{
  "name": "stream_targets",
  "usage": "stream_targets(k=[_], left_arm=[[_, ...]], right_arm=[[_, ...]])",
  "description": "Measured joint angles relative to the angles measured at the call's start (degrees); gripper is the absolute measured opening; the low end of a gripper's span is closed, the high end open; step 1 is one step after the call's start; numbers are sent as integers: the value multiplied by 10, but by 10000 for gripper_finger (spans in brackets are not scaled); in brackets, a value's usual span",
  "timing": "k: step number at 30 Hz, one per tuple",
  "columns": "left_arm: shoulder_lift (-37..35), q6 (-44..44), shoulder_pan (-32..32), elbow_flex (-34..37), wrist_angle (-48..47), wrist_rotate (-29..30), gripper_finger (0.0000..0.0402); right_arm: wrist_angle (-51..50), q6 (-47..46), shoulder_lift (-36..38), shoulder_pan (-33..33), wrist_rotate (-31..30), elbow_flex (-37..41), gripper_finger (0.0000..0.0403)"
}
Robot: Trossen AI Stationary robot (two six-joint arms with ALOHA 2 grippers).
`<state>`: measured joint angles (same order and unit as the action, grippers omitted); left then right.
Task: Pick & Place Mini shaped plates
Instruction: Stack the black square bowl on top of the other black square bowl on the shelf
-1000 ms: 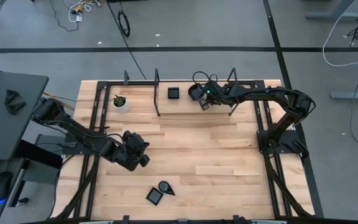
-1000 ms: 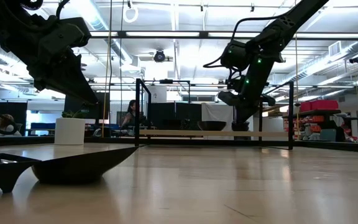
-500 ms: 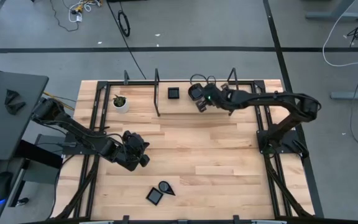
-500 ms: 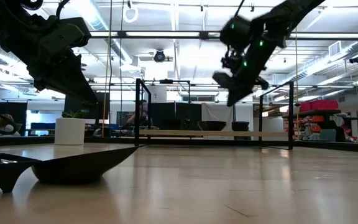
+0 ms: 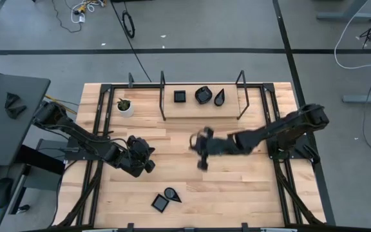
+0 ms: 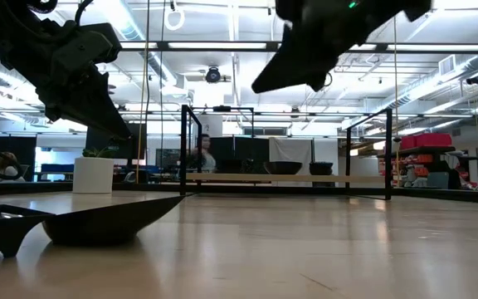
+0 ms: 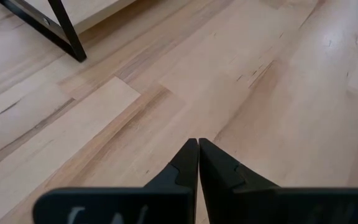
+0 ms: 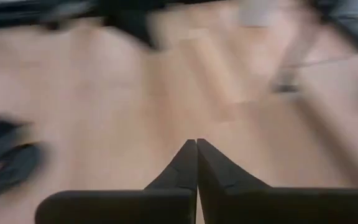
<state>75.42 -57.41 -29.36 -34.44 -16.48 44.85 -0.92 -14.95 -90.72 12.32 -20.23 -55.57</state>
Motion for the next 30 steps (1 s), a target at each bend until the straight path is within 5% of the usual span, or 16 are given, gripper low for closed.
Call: stream_targets(k=[12,22,30], left_arm=[[0,17,-44,0,18,-44,16],[31,263,-182,0,255,-146,16],[149,299,-256,-6,344,-163,48]], right_arm=[[188,-88,-116,147,28,0,23],[227,-186,-141,195,-35,0,38],[239,-187,-141,208,-49,0,38]])
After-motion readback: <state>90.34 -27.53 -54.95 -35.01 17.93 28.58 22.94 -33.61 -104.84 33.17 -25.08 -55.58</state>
